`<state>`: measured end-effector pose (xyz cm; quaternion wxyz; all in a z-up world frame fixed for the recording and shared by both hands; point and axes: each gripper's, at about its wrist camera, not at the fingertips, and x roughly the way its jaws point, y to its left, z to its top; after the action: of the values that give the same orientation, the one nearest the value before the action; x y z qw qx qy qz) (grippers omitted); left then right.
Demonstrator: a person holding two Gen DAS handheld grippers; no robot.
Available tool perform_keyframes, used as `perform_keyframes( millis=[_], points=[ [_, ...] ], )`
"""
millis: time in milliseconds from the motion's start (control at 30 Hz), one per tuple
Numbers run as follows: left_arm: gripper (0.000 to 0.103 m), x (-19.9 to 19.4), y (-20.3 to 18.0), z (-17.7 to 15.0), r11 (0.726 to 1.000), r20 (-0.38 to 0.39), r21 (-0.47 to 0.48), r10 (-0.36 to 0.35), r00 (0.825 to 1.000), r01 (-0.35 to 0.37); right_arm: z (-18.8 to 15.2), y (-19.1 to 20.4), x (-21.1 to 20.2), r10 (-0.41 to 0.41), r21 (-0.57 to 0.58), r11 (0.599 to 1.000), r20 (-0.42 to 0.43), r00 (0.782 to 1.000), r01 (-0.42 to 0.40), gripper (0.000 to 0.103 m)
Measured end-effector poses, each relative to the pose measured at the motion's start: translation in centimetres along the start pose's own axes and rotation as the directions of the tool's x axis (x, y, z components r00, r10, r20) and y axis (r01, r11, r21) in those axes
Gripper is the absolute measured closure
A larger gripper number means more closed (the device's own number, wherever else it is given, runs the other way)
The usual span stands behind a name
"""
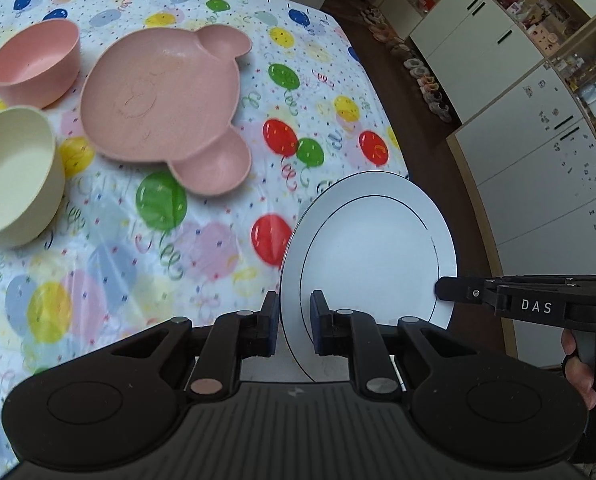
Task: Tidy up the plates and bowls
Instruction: 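Lower the large white plate onto the small white plate with both grippers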
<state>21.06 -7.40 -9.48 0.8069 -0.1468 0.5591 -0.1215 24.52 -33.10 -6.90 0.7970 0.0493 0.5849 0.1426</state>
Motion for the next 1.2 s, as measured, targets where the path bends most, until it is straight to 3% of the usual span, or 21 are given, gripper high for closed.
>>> perform_keyframes(
  millis=[533,1200],
  points=[
    [0.088,-0.7,3.4,-8.0,1.000,-0.094,0.006,0.026,0.995,-0.025,-8.8,3.8,1.2,-0.009,0.042,0.999,-0.078,0.997,0.012,0.093],
    [0.088,0.7,4.2,-9.4,0.998,-0.138,-0.016,0.050,0.989,-0.053,-9.8,4.2,3.1,-0.026,0.050,0.998,-0.110,0.994,0.031,0.093]
  ],
)
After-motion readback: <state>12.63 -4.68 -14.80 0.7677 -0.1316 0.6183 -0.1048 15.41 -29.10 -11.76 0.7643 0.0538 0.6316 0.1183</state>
